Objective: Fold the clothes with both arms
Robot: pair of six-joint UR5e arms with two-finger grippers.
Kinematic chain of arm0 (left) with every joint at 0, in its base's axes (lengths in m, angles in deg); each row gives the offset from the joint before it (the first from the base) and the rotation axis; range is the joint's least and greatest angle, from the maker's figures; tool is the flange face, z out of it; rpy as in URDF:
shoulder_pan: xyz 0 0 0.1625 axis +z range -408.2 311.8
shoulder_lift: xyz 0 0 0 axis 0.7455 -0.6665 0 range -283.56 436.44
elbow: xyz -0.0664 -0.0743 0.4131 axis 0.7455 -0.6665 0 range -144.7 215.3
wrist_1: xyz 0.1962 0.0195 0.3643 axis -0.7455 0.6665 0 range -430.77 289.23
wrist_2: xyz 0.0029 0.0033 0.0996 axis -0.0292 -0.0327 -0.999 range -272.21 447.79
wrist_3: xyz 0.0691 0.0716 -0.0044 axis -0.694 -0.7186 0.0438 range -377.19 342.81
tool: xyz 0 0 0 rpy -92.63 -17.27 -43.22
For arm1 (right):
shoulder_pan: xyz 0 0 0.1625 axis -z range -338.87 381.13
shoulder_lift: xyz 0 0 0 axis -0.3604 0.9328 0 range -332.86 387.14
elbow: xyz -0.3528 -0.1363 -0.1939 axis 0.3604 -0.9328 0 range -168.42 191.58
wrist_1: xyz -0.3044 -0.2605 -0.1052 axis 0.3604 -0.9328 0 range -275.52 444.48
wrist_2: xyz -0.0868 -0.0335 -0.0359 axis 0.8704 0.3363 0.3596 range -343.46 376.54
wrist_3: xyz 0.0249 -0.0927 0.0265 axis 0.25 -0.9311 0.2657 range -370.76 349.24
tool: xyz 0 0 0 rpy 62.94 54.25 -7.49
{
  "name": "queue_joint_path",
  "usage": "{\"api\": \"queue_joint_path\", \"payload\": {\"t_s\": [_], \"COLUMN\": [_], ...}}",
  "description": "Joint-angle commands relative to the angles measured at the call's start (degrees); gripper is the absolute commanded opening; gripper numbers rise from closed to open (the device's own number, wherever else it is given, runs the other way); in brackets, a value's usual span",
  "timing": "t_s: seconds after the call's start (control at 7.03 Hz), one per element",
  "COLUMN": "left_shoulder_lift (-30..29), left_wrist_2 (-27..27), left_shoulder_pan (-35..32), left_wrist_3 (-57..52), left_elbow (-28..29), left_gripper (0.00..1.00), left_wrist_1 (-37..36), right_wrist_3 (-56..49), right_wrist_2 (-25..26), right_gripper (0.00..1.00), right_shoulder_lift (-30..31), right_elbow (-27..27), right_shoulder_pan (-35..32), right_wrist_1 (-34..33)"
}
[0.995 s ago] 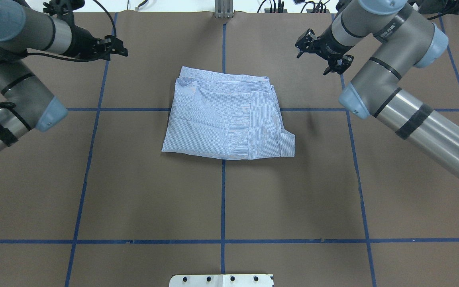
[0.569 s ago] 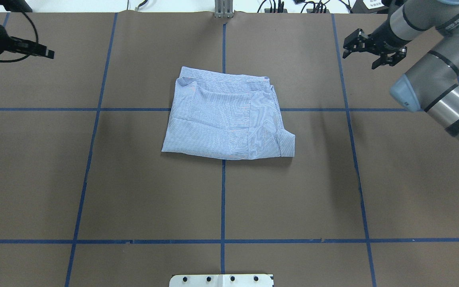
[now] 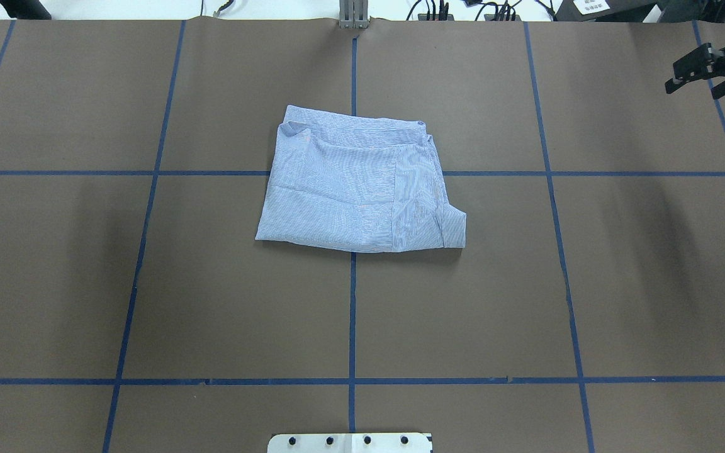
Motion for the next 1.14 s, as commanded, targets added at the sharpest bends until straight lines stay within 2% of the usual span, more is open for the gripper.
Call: {"api": "queue_joint_path", "payload": {"t_s": [0.0, 0.14, 0.28, 0.57, 0.71, 1.0], "left_shoulder_lift": [1.9, 3.1, 6.5, 11.5, 17.0, 18.2], "left_wrist_2": [0.2, -0.2, 0.1, 0.4, 0.3, 0.0], "left_shoulder_pan": [-3.2, -3.2, -3.4, -3.7, -3.6, -3.7], "left_wrist_3": [-7.3, -7.5, -7.6, -7.5, -6.4, -3.7], "left_elbow": [-8.6, -9.9, -10.5, -13.8, -18.0, -20.1], "left_gripper": [0.68, 0.69, 1.00, 1.00, 1.00, 1.00], "left_wrist_1": [-16.1, -18.4, -17.7, -16.7, -16.1, -15.2], "right_wrist_3": [-13.9, -16.9, -17.1, -17.3, -17.2, -17.2], "right_wrist_2": [-2.0, -2.0, -1.1, 1.8, 1.9, 1.9], "right_gripper": [1.00, 1.00, 1.00, 1.00, 1.00, 1.00], "right_shoulder_lift": [5.0, 8.6, 11.2, 14.6, 15.3, 16.2], "right_elbow": [4.8, 6.9, 9.6, 13.4, 13.2, 14.7], "right_shoulder_pan": [-4.5, -5.8, -6.2, -5.3, -5.2, -5.0], "right_wrist_1": [-9.8, -10.2, -10.2, -10.3, -10.2, -9.8]}}
